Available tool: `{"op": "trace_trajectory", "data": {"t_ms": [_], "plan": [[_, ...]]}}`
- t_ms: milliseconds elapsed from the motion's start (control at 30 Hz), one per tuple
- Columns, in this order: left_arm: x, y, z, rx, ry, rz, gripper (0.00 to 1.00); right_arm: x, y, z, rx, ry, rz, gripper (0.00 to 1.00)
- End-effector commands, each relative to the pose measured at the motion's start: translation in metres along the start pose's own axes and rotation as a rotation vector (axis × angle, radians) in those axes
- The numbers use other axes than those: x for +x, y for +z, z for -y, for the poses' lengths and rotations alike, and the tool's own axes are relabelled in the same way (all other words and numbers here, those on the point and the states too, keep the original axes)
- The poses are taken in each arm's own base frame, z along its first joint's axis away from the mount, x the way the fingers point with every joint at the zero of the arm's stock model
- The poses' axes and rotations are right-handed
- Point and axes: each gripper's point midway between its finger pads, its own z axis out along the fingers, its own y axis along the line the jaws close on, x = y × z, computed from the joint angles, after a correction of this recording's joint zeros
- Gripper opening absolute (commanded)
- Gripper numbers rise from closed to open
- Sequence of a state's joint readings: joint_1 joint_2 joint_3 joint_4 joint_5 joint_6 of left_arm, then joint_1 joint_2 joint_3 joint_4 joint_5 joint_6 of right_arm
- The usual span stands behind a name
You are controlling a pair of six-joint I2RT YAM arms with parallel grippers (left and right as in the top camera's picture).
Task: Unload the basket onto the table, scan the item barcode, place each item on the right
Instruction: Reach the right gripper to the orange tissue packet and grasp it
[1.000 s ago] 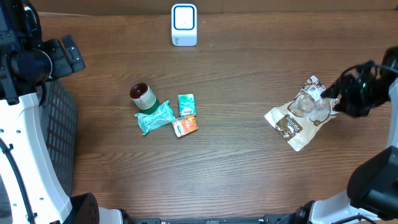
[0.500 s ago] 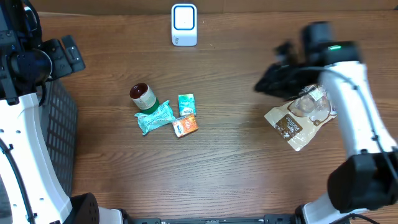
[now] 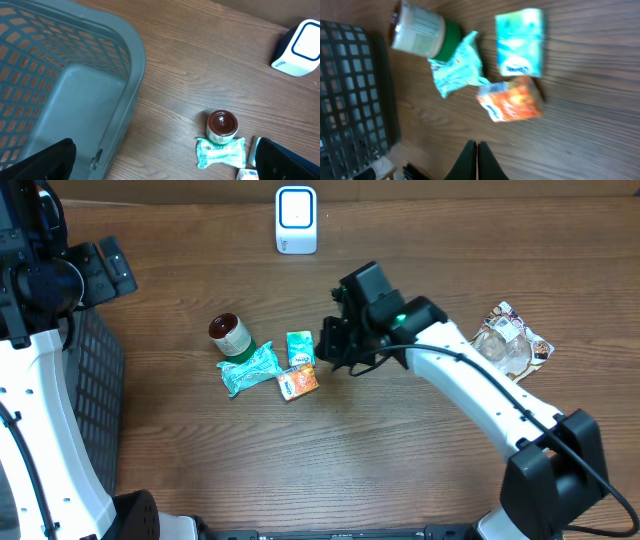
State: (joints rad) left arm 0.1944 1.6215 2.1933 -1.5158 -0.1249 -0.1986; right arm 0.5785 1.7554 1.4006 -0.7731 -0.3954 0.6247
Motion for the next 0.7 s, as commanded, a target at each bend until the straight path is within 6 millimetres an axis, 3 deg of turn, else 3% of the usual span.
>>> {"op": "trace_trajectory", "data": {"t_ms": [0, 200, 400, 567, 667], "plan": [[-0.001, 0.000, -0.002, -0.010, 0.018, 0.004, 1.00, 0.010, 0.028, -0.004, 0.049, 0.104, 0.001, 0.04], [-0.001, 0.000, -0.002, -0.010, 0.018, 0.004, 0.99, 0.022, 0.076, -0.020, 0.099, 0.193, 0.069, 0.04], [-0.001, 0.000, -0.002, -0.010, 0.018, 0.004, 1.00, 0.029, 0.119, -0.021, 0.139, 0.216, 0.142, 0.04], [-0.001, 0.000, -0.002, -0.010, 0.018, 0.004, 1.00, 0.042, 0.134, -0.009, 0.189, 0.177, 0.100, 0.07], [-0.001, 0.000, -0.002, -0.010, 0.018, 0.003, 1.00, 0.049, 0.134, 0.006, 0.251, 0.147, 0.073, 0.11]]}}
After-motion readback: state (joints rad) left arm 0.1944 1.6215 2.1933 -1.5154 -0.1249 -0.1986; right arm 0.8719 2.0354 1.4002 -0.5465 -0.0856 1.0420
